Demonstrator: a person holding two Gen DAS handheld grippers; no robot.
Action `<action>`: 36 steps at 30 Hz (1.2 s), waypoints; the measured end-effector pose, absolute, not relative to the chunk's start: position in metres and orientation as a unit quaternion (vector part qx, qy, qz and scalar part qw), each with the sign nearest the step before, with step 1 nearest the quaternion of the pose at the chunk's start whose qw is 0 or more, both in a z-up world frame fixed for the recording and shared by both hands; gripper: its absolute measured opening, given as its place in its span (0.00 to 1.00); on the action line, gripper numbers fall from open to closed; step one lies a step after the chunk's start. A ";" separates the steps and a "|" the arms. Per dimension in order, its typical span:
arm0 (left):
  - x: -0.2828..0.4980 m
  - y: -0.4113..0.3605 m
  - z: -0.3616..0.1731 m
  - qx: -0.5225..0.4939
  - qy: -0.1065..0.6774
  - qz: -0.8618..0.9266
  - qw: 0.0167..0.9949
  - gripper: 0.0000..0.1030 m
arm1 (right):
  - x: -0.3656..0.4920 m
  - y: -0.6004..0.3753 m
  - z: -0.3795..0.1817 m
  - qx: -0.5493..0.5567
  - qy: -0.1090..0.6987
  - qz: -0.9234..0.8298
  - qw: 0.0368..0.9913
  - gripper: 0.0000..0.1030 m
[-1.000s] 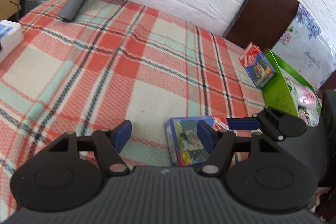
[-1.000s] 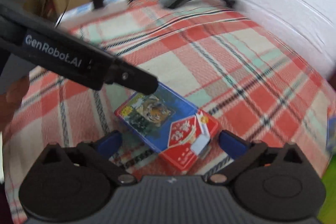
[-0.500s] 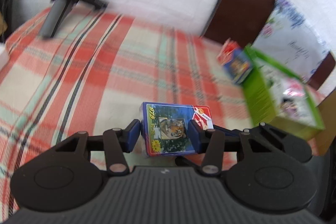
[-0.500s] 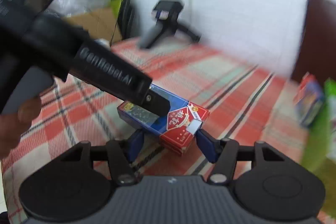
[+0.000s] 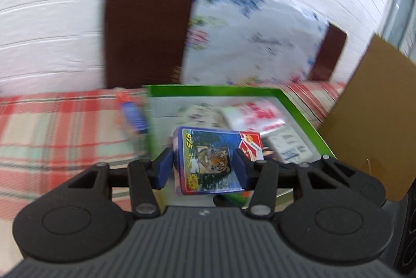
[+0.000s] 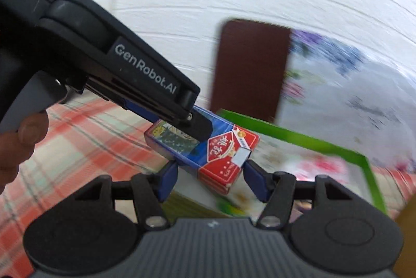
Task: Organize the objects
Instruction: 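Lower the blue-and-red card box into the green box and open the left tool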
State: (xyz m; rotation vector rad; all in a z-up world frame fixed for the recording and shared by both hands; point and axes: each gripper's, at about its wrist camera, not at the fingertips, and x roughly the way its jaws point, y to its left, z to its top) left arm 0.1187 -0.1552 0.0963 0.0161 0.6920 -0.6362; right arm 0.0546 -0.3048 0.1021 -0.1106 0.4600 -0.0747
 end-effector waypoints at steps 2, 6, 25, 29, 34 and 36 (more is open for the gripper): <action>0.124 -0.174 0.089 0.019 0.347 -0.321 0.881 0.50 | 0.055 -0.321 0.097 -0.050 0.227 -0.056 0.971 0.61; 0.120 -0.194 0.079 0.054 0.348 -0.302 0.886 0.51 | 0.054 -0.342 0.087 -0.040 0.223 -0.097 0.969 0.80; 0.059 -0.138 0.087 0.088 0.328 -0.204 0.918 0.58 | -0.011 -0.334 0.106 0.090 0.219 -0.115 0.965 0.80; 0.050 -0.124 0.086 0.087 0.327 -0.189 0.922 0.59 | -0.016 -0.332 0.109 0.135 0.230 -0.107 0.958 0.80; 0.042 -0.106 0.086 0.086 0.320 -0.172 0.928 0.62 | -0.018 -0.321 0.116 0.148 0.227 -0.106 0.957 0.80; 0.039 -0.100 0.086 0.087 0.316 -0.166 0.930 0.62 | -0.019 -0.312 0.119 0.142 0.225 -0.104 0.958 0.80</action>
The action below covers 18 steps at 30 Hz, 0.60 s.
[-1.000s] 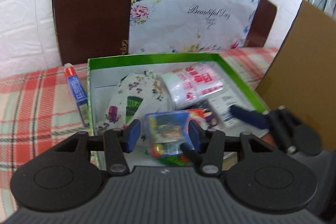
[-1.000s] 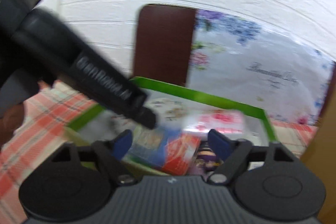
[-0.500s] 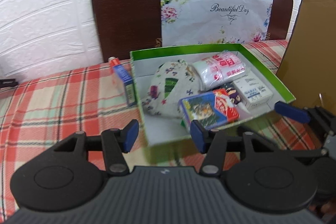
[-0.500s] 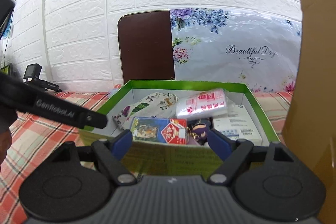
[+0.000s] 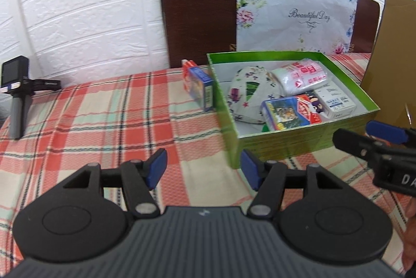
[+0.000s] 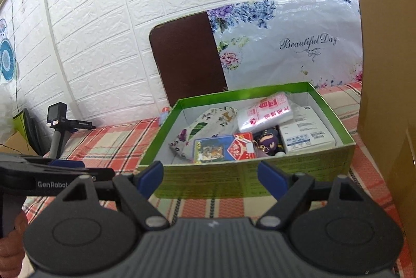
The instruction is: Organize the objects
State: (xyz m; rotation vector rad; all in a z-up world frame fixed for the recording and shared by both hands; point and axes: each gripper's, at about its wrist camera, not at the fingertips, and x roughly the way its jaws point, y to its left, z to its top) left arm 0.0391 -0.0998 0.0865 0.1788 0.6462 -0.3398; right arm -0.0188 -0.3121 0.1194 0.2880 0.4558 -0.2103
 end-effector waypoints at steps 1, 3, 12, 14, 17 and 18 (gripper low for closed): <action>0.038 -0.097 0.087 0.087 0.314 -0.163 0.931 0.63 | -0.019 -0.307 0.121 0.139 0.224 -0.102 0.959 0.80; 0.036 -0.090 0.087 0.085 0.310 -0.159 0.933 0.63 | -0.018 -0.298 0.124 0.130 0.225 -0.095 0.961 0.80; 0.036 -0.055 0.083 0.070 0.306 -0.135 0.940 0.65 | -0.007 -0.264 0.125 0.094 0.239 -0.076 0.964 0.80; 0.038 -0.048 0.080 0.068 0.307 -0.130 0.940 0.66 | -0.004 -0.257 0.124 0.088 0.243 -0.073 0.963 0.80; 0.040 -0.036 0.076 0.067 0.308 -0.120 0.941 0.67 | 0.002 -0.247 0.122 0.081 0.252 -0.067 0.962 0.81; 0.041 -0.032 0.074 0.066 0.309 -0.117 0.942 0.68 | 0.004 -0.244 0.121 0.077 0.255 -0.065 0.962 0.80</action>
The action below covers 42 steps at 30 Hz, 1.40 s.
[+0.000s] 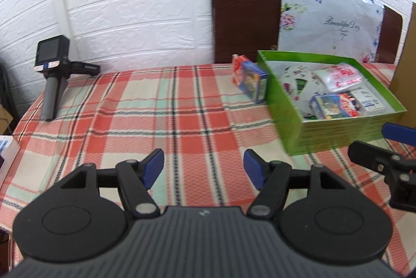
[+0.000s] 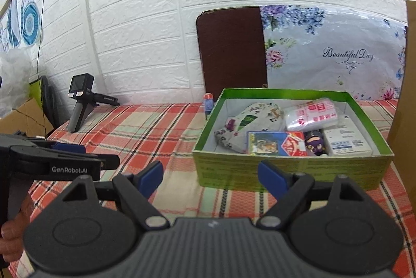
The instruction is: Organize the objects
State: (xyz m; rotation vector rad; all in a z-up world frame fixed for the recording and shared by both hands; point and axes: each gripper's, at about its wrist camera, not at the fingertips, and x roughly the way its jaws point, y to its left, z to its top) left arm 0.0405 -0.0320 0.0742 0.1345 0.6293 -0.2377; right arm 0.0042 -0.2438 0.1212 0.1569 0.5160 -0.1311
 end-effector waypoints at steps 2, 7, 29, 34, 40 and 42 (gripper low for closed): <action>0.043 -0.024 0.071 0.062 0.310 -0.110 0.942 0.68 | 0.009 -0.236 0.120 0.070 0.261 -0.058 0.961 0.81; 0.051 -0.003 0.063 0.048 0.317 -0.093 0.943 0.69 | 0.021 -0.217 0.116 0.047 0.277 -0.039 0.959 0.80; 0.098 0.058 -0.001 0.012 0.317 -0.010 0.948 0.90 | 0.116 -0.182 0.115 -0.107 0.265 -0.020 0.958 0.66; 0.099 0.060 -0.004 0.004 0.298 -0.016 0.954 0.92 | 0.200 -0.192 0.106 -0.207 0.279 -0.037 0.937 0.51; 0.101 0.065 -0.006 -0.016 0.293 -0.025 0.956 0.93 | 0.303 -0.211 0.087 -0.236 0.369 -0.054 0.897 0.50; 0.101 0.066 -0.006 -0.021 0.292 -0.027 0.956 0.94 | 0.327 -0.219 0.080 -0.224 0.419 -0.048 0.878 0.46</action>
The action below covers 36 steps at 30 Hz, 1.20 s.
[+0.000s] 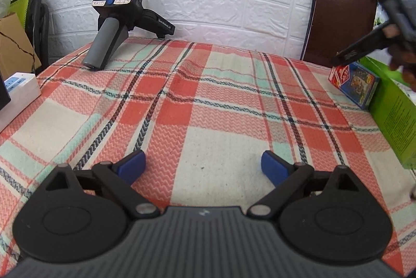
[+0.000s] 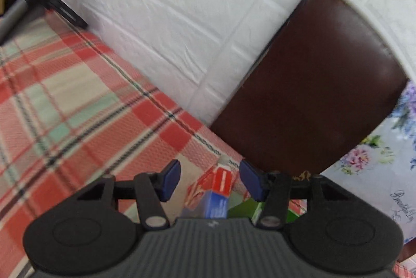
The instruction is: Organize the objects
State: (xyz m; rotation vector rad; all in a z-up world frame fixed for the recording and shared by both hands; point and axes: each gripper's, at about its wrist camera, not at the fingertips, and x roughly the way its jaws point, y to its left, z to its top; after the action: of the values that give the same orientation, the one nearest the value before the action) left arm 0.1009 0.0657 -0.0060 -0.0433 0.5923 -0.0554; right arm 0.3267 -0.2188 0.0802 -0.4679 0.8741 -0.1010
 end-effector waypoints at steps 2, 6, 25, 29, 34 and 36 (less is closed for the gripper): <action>0.101 0.067 -0.006 -0.027 0.291 -0.029 0.956 0.94 | 0.336 -0.219 0.073 -0.227 0.455 -0.040 0.860 0.22; 0.101 0.069 -0.006 -0.037 0.289 -0.030 0.956 0.94 | 0.318 -0.207 0.076 -0.194 0.458 0.006 0.867 0.17; 0.072 0.096 0.023 -0.157 0.320 -0.092 0.930 0.84 | 0.080 -0.121 0.067 -0.099 0.337 0.158 0.923 0.77; 0.070 0.059 0.030 -0.111 0.352 -0.142 0.918 0.78 | 0.075 -0.129 0.057 -0.086 0.346 0.140 0.924 0.77; 0.070 0.022 0.014 -0.082 0.413 -0.166 0.892 0.77 | 0.070 -0.133 0.041 -0.075 0.348 0.135 0.925 0.62; 0.067 0.011 0.013 -0.055 0.403 -0.168 0.898 0.75 | 0.067 -0.137 0.040 -0.050 0.345 0.137 0.927 0.60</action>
State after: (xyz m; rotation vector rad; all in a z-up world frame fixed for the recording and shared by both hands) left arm 0.0668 0.0114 0.0127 -0.1138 0.8353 -0.3484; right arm 0.0671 -0.1368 0.0402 -0.1023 0.7069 0.2805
